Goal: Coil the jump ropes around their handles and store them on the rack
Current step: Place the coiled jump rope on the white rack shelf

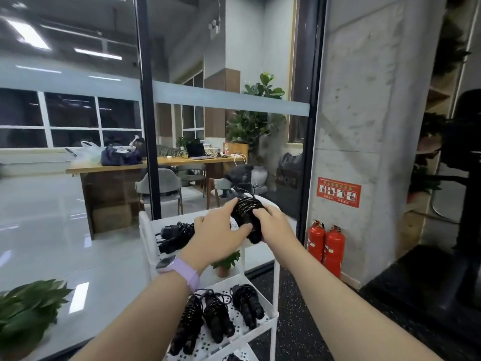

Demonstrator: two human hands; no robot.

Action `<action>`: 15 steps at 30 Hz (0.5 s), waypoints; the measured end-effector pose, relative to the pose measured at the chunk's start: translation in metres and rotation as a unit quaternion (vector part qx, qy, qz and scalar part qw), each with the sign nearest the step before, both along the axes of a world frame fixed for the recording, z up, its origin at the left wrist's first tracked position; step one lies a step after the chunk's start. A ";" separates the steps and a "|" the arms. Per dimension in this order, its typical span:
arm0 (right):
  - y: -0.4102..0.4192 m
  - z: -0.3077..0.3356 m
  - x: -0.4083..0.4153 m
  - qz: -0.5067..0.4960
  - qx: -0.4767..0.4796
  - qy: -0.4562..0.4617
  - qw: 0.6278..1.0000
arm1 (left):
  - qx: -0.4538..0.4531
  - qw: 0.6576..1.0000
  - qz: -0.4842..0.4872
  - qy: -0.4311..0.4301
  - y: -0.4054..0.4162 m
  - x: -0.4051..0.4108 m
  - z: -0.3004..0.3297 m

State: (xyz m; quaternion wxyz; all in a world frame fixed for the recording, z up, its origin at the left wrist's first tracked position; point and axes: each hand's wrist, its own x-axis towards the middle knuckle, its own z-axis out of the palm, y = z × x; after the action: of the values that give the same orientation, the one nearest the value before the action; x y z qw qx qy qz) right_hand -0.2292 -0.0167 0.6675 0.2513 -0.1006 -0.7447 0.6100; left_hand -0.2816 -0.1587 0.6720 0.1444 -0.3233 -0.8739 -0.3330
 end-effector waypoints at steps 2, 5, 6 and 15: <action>0.006 -0.001 -0.012 0.019 -0.001 -0.011 1.000 | -0.038 0.999 0.021 0.025 0.010 -0.016 -0.001; 0.012 0.002 -0.024 0.034 0.048 -0.016 0.998 | -0.067 0.996 0.033 0.038 0.020 -0.038 -0.004; 0.014 0.003 -0.029 0.035 0.070 -0.016 0.997 | -0.072 0.996 0.034 0.039 0.021 -0.045 -0.004; 0.031 -0.006 -0.058 0.027 0.313 -0.097 0.944 | -0.201 0.974 0.066 0.086 0.023 -0.056 -0.011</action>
State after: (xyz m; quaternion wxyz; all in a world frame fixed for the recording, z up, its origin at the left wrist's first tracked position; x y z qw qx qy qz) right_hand -0.2874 0.0138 0.6612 0.1804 -0.0555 -0.9214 0.3397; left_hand -0.3375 -0.1361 0.6609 0.1733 -0.3144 -0.9267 -0.1111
